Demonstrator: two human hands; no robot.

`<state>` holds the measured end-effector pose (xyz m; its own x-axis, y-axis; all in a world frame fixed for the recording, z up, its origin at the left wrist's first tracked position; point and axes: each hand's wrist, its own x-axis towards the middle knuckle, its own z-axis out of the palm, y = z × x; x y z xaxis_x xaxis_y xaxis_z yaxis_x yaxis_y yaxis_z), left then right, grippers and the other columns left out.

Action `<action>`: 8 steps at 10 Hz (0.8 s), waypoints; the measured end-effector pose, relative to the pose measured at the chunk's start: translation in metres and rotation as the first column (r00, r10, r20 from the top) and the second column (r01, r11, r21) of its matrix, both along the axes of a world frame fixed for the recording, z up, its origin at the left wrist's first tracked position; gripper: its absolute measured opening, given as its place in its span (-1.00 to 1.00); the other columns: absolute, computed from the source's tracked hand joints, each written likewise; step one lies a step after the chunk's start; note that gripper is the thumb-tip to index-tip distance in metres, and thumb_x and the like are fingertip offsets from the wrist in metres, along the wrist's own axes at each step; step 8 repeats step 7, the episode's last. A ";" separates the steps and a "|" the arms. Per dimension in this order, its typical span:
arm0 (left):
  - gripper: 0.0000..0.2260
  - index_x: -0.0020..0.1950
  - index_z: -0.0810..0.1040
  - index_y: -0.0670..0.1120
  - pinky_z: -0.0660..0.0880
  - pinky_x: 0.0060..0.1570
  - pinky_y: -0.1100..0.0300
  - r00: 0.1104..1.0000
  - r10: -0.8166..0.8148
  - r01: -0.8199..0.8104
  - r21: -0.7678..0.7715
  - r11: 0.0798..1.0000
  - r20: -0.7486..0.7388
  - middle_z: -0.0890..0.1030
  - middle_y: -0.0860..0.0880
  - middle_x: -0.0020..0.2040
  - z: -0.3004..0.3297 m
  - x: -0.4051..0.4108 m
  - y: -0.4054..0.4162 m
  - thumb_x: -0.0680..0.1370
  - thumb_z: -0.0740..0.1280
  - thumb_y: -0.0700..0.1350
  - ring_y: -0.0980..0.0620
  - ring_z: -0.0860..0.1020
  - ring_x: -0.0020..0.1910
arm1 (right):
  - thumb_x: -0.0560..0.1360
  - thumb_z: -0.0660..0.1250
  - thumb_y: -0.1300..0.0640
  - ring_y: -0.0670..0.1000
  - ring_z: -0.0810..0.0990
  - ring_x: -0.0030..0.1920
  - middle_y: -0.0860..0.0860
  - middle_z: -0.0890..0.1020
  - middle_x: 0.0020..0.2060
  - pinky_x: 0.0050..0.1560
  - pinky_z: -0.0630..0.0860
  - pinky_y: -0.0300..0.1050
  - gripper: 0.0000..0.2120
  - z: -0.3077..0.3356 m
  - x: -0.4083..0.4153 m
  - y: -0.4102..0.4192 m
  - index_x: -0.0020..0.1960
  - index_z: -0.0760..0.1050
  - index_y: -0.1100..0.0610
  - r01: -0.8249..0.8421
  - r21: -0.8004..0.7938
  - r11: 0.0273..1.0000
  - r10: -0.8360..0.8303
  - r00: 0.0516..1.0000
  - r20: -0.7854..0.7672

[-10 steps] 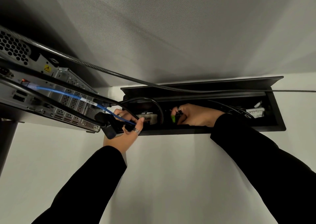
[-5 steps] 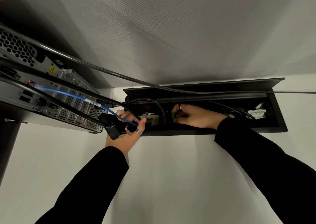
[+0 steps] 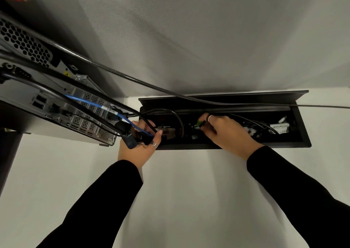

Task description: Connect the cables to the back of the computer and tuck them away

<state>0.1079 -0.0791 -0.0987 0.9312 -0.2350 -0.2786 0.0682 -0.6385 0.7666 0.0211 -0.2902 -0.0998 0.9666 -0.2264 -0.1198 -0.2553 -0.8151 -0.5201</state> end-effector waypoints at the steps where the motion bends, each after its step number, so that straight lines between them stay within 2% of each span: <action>1: -0.84 -0.15 0.43 0.12 0.47 -0.17 0.43 0.986 -0.073 0.080 -0.042 0.996 0.148 0.52 0.15 -0.26 -0.003 0.003 0.001 0.46 0.41 -0.06 0.28 0.53 -0.24 | 0.53 0.21 0.11 0.14 0.60 -0.15 0.03 0.62 -0.18 -0.22 0.42 -0.13 -0.81 0.000 -0.007 -0.005 0.14 0.46 0.02 0.064 0.008 0.998 -0.064 0.998 0.006; 2: -0.83 -0.16 0.40 0.14 0.48 -0.11 0.34 0.983 -0.111 0.114 -0.010 0.993 0.144 0.55 0.14 -0.25 -0.008 0.007 0.004 0.44 0.41 0.01 0.26 0.53 -0.21 | 0.54 0.22 0.13 0.10 0.61 -0.16 -0.03 0.56 -0.23 -0.19 0.53 -0.06 -0.80 0.002 -0.014 -0.006 0.15 0.46 0.03 0.082 0.034 0.996 -0.083 0.997 0.010; 3: -0.79 -0.07 0.40 0.10 0.33 -0.29 0.57 0.968 -0.152 0.144 0.054 0.988 0.202 0.50 0.19 -0.28 -0.007 0.009 0.005 0.43 0.41 0.04 0.35 0.48 -0.26 | 0.54 0.22 0.14 0.11 0.62 -0.08 0.06 0.64 -0.10 -0.12 0.55 -0.03 -0.77 0.004 -0.021 0.000 0.19 0.46 0.05 0.109 0.032 0.994 -0.108 0.994 -0.007; 4: -0.79 -0.07 0.41 0.04 0.29 -0.32 0.66 0.952 -0.179 0.166 0.072 0.984 0.249 0.44 0.25 -0.29 -0.005 0.008 0.006 0.44 0.41 0.02 0.41 0.43 -0.33 | 0.55 0.22 0.16 0.13 0.57 0.07 0.12 0.59 0.08 0.03 0.52 -0.02 -0.71 0.009 -0.028 0.005 0.26 0.42 0.08 0.121 0.023 0.992 -0.120 0.992 -0.024; 5: -0.77 -0.10 0.40 0.00 0.32 -0.17 0.59 0.930 -0.184 0.196 -0.005 0.981 0.319 0.46 0.18 -0.19 0.001 0.003 0.007 0.42 0.45 -0.08 0.37 0.48 -0.22 | 0.54 0.22 0.20 0.14 0.50 0.16 0.14 0.55 0.14 0.16 0.47 -0.01 -0.68 0.018 -0.039 0.011 0.29 0.40 0.13 0.157 0.026 0.987 -0.156 0.988 -0.018; 6: -0.76 0.01 0.46 -0.10 0.35 0.06 0.27 0.941 -0.204 0.228 -0.061 0.972 0.270 0.45 0.06 0.08 0.002 -0.004 0.012 0.43 0.44 -0.12 0.12 0.45 0.05 | 0.52 0.23 0.20 0.16 0.46 0.21 0.14 0.54 0.17 0.22 0.42 0.11 -0.67 0.022 -0.049 0.012 0.28 0.40 0.14 0.169 -0.001 0.986 -0.169 0.986 0.000; 7: -0.67 0.17 0.42 -0.15 0.35 0.14 0.17 0.955 -0.214 0.224 -0.025 0.974 0.203 0.45 -0.06 0.09 0.010 -0.015 0.016 0.45 0.40 -0.18 -0.06 0.41 0.17 | 0.53 0.23 0.19 0.15 0.42 0.26 0.14 0.51 0.22 0.27 0.36 0.16 -0.64 0.029 -0.056 0.016 0.32 0.37 0.14 0.186 -0.016 0.982 -0.187 0.982 -0.011; 8: -0.67 0.17 0.42 -0.15 0.35 0.14 0.17 0.955 -0.214 0.224 -0.025 0.974 0.203 0.45 -0.06 0.09 0.010 -0.015 0.016 0.45 0.40 -0.18 -0.06 0.41 0.17 | 0.53 0.23 0.19 0.15 0.42 0.26 0.14 0.51 0.22 0.27 0.36 0.16 -0.64 0.029 -0.056 0.016 0.32 0.37 0.14 0.186 -0.016 0.982 -0.187 0.982 -0.011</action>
